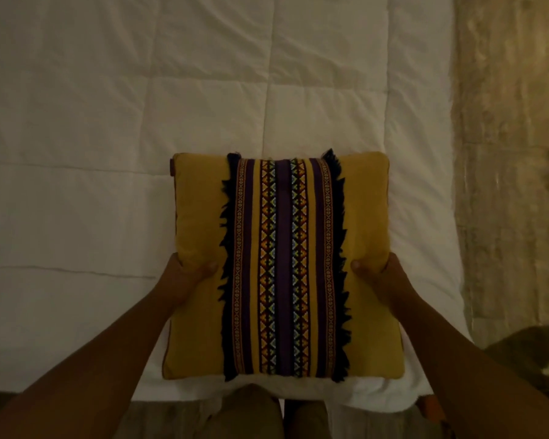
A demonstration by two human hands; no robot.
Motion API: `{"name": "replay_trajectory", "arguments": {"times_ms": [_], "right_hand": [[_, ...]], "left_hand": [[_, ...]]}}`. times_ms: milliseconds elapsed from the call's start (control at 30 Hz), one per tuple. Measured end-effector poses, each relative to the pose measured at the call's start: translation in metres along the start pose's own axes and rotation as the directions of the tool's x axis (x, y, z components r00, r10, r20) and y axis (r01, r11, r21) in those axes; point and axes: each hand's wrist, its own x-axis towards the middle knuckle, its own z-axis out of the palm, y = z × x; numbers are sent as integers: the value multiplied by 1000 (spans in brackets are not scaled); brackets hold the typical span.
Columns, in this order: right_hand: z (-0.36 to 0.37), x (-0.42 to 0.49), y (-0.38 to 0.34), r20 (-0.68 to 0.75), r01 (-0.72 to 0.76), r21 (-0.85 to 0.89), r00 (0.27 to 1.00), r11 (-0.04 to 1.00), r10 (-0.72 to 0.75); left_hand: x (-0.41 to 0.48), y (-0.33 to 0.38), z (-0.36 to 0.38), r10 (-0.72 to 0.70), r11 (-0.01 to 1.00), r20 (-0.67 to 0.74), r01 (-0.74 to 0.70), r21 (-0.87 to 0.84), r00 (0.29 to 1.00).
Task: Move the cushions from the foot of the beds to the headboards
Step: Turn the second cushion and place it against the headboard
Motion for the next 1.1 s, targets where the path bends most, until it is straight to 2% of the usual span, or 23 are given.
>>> {"name": "replay_trajectory", "arguments": {"times_ms": [100, 233, 400, 567, 733, 933, 1100], "right_hand": [[-8, 4, -3, 50, -60, 39, 997, 997, 58], [-18, 13, -6, 49, -111, 85, 993, 990, 107], [-18, 13, -12, 203, -109, 104, 975, 989, 87], [-19, -6, -25, 207, 12, 179, 977, 984, -50], [-23, -36, -57, 247, 93, 161, 960, 983, -131], [-4, -84, -123, 341, 253, 68, 903, 965, -261], [57, -130, -173, 489, 391, 14, 800, 920, -348]], "left_hand": [[2, 3, -9, -19, 999, 53, 18, 27, 998], [11, 7, -25, -64, 997, 116, 58, 56, 991], [13, 11, -25, -45, 998, 175, 51, -31, 984], [-5, 16, -19, 9, 989, 110, 8, -150, 994], [-56, 19, -33, 91, 973, 54, -77, -216, 994], [-147, 8, -73, 195, 925, -78, -210, -317, 978], [-228, -24, -125, 165, 886, -324, -284, -367, 931]]}}
